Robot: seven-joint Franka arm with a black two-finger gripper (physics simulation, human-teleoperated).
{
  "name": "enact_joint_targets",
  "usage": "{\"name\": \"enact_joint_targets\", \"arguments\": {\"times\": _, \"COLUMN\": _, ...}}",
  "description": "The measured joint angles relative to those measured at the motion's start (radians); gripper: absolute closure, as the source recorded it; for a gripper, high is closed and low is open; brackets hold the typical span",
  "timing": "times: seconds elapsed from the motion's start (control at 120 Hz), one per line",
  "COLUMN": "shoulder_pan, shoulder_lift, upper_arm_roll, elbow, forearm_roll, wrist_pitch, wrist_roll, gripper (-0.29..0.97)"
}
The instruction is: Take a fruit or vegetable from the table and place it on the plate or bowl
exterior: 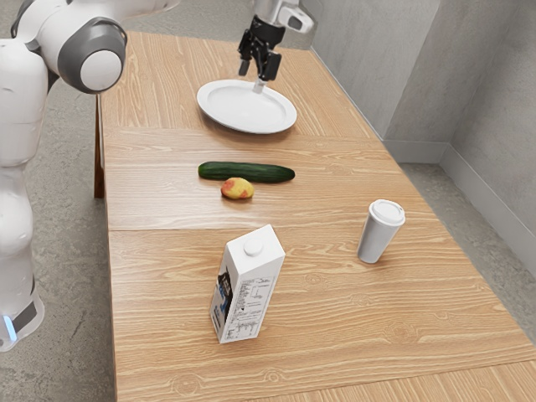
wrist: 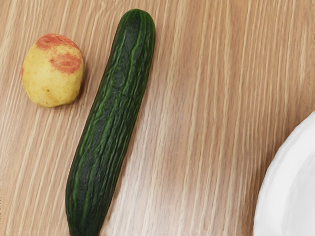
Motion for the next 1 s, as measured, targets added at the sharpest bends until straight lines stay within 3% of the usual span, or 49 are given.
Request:
{"name": "enact_joint_targets", "arguments": {"times": 0.2, "shoulder_pan": 0.012, "shoulder_lift": -0.006, "upper_arm_roll": 0.001, "elbow": 0.007, "forearm_roll": -0.012, "wrist_pitch": 0.036, "wrist_roll": 0.044, "gripper": 0.0}}
{"name": "enact_joint_targets", "arguments": {"times": 0.283, "shoulder_pan": 0.027, "shoulder_lift": -0.071, "upper_arm_roll": -0.006, "elbow": 0.119, "forearm_roll": -0.019, "wrist_pitch": 0.039, "wrist_roll": 0.058, "gripper": 0.0}}
{"name": "enact_joint_targets", "arguments": {"times": 0.383, "shoulder_pan": 0.038, "shoulder_lift": -0.108, "upper_arm_roll": -0.039, "elbow": 0.158, "forearm_roll": -0.089, "wrist_pitch": 0.043, "wrist_roll": 0.072, "gripper": 0.0}}
{"name": "enact_joint_targets", "arguments": {"times": 0.608, "shoulder_pan": 0.035, "shoulder_lift": -0.038, "upper_arm_roll": -0.068, "elbow": 0.123, "forearm_roll": -0.257, "wrist_pitch": 0.065, "wrist_roll": 0.088, "gripper": 0.0}}
{"name": "enact_joint_targets", "arguments": {"times": 0.792, "shoulder_pan": -0.098, "shoulder_lift": -0.008, "upper_arm_roll": -0.072, "elbow": -0.158, "forearm_roll": -0.18, "wrist_pitch": 0.218, "wrist_roll": 0.088, "gripper": 0.0}}
{"name": "enact_joint_targets", "arguments": {"times": 1.0, "shoulder_pan": -0.109, "shoulder_lift": 0.046, "upper_arm_roll": -0.07, "elbow": -0.221, "forearm_roll": -0.093, "wrist_pitch": 0.335, "wrist_roll": 0.084, "gripper": 0.0}}
